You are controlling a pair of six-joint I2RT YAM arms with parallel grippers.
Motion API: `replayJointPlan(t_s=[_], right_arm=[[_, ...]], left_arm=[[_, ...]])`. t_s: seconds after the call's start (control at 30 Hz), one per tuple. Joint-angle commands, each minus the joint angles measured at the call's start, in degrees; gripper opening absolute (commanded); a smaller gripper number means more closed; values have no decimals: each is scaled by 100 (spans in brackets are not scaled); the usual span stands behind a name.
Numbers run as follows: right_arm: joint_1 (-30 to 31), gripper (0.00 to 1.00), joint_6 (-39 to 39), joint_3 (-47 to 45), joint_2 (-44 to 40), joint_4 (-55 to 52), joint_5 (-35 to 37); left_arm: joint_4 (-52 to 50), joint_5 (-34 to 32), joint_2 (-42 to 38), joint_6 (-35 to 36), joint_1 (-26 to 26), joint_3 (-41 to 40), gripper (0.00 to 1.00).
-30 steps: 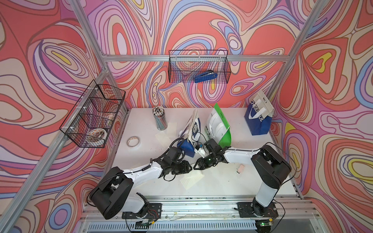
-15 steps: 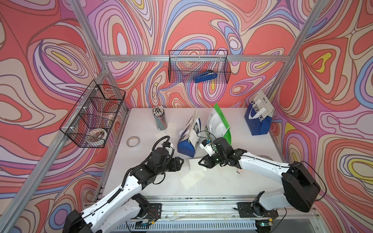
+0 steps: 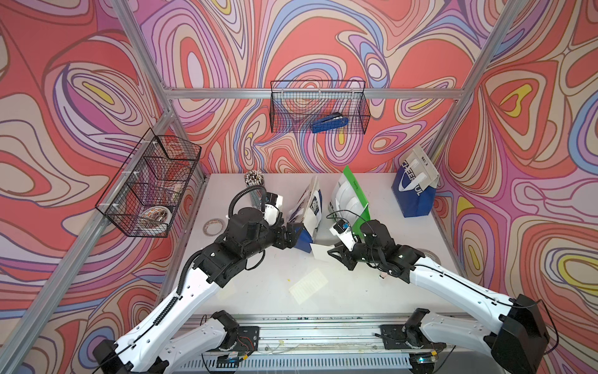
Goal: Staple the receipts to the bags
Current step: Pick up the receipt from the center of the board.
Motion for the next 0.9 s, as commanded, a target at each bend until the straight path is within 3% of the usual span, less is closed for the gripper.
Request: replayJointPlan(t_s=[0.0, 0.07, 0.17, 0.3, 0.43, 0.67, 0.87], right_arm=[[30, 23, -1354, -74, -362, 359, -325], [30, 23, -1766, -77, -459, 362, -504], [69, 17, -2779, -19, -466, 60, -922], [85, 21, -3168, 47, -403, 77, -827], [116, 21, -3337, 320, -150, -95, -887], [178, 22, -3533, 547, 11, -279, -1022], [206, 23, -3518, 607, 43, -316, -1096]], left_arm=[[-71, 1765, -287, 925, 39, -469, 83], [539, 2409, -656, 1332, 39, -1026, 83], [1430, 2573, -1189, 1689, 39, -1683, 80], [835, 2742, -940, 2450, 30, -1454, 76], [167, 2688, -382, 2938, -37, -1072, 70], [185, 2122, -76, 3682, -143, -1030, 69], [651, 1946, 51, 3762, -264, -1259, 62]])
